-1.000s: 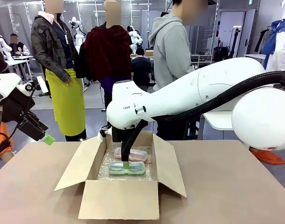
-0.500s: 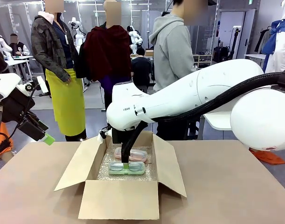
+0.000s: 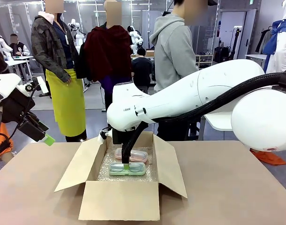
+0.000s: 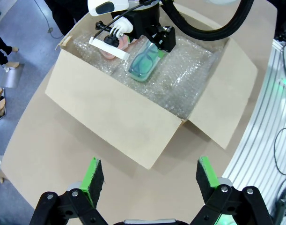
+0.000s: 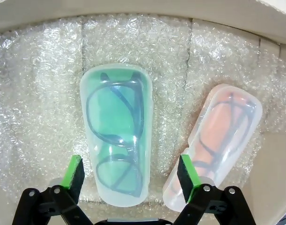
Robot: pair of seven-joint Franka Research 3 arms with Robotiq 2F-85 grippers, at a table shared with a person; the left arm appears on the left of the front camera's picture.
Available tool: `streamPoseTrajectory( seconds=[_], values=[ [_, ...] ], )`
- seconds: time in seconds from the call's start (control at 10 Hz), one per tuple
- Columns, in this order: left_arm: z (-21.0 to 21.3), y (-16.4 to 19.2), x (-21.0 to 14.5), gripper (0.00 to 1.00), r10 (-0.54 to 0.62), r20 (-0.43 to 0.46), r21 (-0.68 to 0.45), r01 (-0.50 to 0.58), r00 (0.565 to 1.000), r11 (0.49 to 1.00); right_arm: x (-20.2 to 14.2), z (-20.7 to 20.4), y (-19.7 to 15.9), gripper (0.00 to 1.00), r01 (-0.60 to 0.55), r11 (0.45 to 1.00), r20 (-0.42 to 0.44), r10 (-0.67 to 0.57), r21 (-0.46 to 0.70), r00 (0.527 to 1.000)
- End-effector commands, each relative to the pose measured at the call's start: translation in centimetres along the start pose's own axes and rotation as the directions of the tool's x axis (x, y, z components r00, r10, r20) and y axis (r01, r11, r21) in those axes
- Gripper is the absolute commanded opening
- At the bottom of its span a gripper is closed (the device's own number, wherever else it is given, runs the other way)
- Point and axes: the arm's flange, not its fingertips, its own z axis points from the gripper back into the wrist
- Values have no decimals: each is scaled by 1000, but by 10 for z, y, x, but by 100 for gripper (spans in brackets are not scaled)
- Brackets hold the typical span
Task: Pack the glasses set securely to prepare it for shipping.
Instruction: Position the Package Box on the left side of the table.
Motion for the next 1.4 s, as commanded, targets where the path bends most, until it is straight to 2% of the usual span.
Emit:
streamPoseTrajectory(
  seconds=[0.0, 0.2, 0.3, 0.4, 0.7, 0.8, 1.0, 1.3],
  values=[
    [2, -1, -1, 100, 9, 11, -11, -9, 1000, 1000, 0, 1, 3, 100, -5, 1000, -3, 5, -1, 1000],
    [2, -1, -1, 100, 9, 11, -11, -9, 1000, 1000, 0, 0, 0, 100, 0, 1000, 0, 0, 0, 1000],
    [0, 0, 0, 100, 0, 0, 0, 0, 1000, 1000, -5, 20, 0, 100, 33, 999, 32, -32, -35, 999],
    [3, 21, -9, 100, 135, 23, -42, -134, 991, 990, -15, 42, 0, 100, 78, 995, 63, -75, -60, 995],
    [-6, 44, -28, 100, 295, 84, -69, -290, 952, 955, -61, 96, 4, 100, 216, 971, 177, -196, -103, 964],
    [-18, 55, -35, 100, 369, 104, -142, -353, 924, 925, -90, 112, 8, 100, 298, 947, 214, -269, -117, 939],
    [-38, 75, -55, 100, 483, 123, -241, -446, 867, 862, -158, 132, 20, 100, 445, 893, 323, -402, -69, 857],
    [-59, 95, -72, 100, 582, 142, -368, -503, 801, 782, -254, 147, 49, 100, 667, 741, 398, -590, -79, 702]
  ],
)
